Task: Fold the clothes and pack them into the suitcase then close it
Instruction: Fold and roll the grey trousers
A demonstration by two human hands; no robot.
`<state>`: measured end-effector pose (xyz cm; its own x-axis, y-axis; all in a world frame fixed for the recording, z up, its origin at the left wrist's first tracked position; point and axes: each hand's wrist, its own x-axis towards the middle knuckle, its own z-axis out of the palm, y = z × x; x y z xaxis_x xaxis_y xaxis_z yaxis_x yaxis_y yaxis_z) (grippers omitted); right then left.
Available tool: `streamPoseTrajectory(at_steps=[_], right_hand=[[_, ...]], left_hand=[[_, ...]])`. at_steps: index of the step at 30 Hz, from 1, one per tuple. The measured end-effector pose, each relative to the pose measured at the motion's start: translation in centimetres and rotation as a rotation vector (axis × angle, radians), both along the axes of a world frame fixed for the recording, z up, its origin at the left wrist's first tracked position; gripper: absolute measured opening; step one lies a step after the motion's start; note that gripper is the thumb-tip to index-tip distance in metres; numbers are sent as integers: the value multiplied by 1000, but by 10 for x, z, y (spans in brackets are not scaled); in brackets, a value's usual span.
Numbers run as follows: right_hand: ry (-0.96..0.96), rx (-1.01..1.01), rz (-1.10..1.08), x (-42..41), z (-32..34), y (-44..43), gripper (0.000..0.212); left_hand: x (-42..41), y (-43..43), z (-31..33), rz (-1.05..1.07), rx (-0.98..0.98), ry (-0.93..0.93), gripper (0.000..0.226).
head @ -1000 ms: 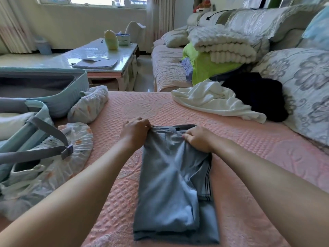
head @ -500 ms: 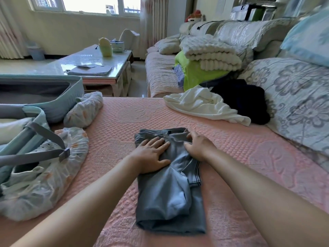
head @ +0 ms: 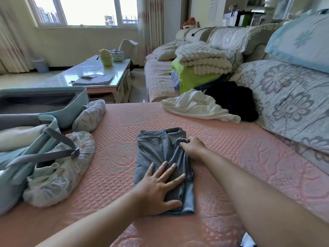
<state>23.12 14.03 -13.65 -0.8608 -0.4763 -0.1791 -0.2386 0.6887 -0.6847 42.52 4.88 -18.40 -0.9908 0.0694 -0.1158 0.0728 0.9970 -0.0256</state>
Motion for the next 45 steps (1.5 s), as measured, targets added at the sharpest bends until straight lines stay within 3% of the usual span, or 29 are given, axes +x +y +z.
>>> streamPoseTrajectory(at_steps=[3, 6, 10, 12, 14, 17, 19, 21, 23, 25, 27, 29, 34, 39, 42, 45], right_hand=[[-78, 22, -55, -1, -2, -1, 55], [-185, 24, -108, -2, -1, 0, 80], [-128, 40, -215, -2, 4, -2, 90], [-86, 29, -226, 3, 9, -10, 87], [-197, -132, -153, 13, 16, -20, 83], [-578, -474, 48, 33, 33, -33, 41], [-538, -572, 3, 35, 38, -37, 24], [-229, -470, -58, 31, 33, -34, 18], [127, -229, 57, 28, 20, -24, 20], [296, 2, 289, 33, 0, -14, 25], [358, 214, 470, 40, -19, -9, 45], [387, 370, 537, 48, -31, -7, 59], [404, 613, 534, 62, -26, -2, 64], [598, 469, 670, 80, -18, 11, 74], [576, 411, 729, 96, -20, 25, 70], [565, 417, 767, 112, -26, 43, 64]], left_hand=[[-7, -2, 11, 20, 123, 7, 74], [-24, 0, 18, 138, 265, 129, 65], [-40, 3, 23, 193, 289, -43, 65], [-46, -3, 32, 294, 477, 118, 38], [-51, -14, 44, 460, 704, 431, 18], [-52, -32, 54, 640, 836, 836, 16], [-52, -40, 52, 627, 777, 943, 13], [-55, -44, 44, 481, 608, 857, 18], [-57, -44, 30, 340, 378, 537, 45], [-58, -44, 16, 302, 207, 213, 63], [-55, -45, 8, 299, 159, 63, 69], [-50, -48, 10, 288, 151, 58, 72], [-24, -45, 13, 279, 45, 57, 79], [10, -40, 22, 91, -2, 115, 79], [26, -40, 19, 25, 17, 90, 88], [42, -42, 16, -105, 5, 185, 86]])
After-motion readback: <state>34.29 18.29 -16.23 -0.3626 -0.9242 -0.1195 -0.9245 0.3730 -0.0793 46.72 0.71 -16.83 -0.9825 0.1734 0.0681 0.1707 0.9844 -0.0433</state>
